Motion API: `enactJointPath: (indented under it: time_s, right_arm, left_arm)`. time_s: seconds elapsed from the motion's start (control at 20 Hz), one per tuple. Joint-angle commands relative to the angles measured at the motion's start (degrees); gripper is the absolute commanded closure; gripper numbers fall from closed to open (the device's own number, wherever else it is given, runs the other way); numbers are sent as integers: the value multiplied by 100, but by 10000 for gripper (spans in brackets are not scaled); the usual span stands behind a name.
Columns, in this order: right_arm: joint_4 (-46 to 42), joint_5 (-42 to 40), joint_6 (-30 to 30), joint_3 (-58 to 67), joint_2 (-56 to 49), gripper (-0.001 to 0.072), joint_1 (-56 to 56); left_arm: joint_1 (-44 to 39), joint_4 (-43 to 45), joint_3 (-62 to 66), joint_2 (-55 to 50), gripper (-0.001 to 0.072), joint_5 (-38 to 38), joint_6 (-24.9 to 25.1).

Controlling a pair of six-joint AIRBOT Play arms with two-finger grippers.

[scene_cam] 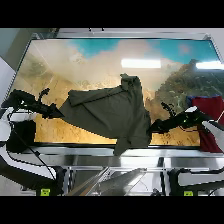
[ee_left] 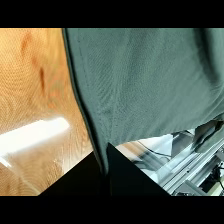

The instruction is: Fold the shirts.

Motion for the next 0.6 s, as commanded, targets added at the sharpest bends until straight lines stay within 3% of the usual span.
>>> enactJointPath:
  time_s: [0.0,0.25,0.3,0.35,0.55]
  right_arm:
    - [44,-13,-63,-42,-7,492,122]
    - [105,9,-61,-39,-4,491,382]
    - [166,48,-63,-39,2,517,380]
    - [201,160,-63,-20,31,695,376]
    - [361,608,101,525,741,691,284]
  left_arm:
    - [7,-2,-2,2,689,2,0]
    - [7,-2,-2,2,689,20,7]
    - [7,-2,0,2,689,24,7]
    - [7,-9,0,2,689,42,7]
    - [17,-608,308,127,689,483,11]
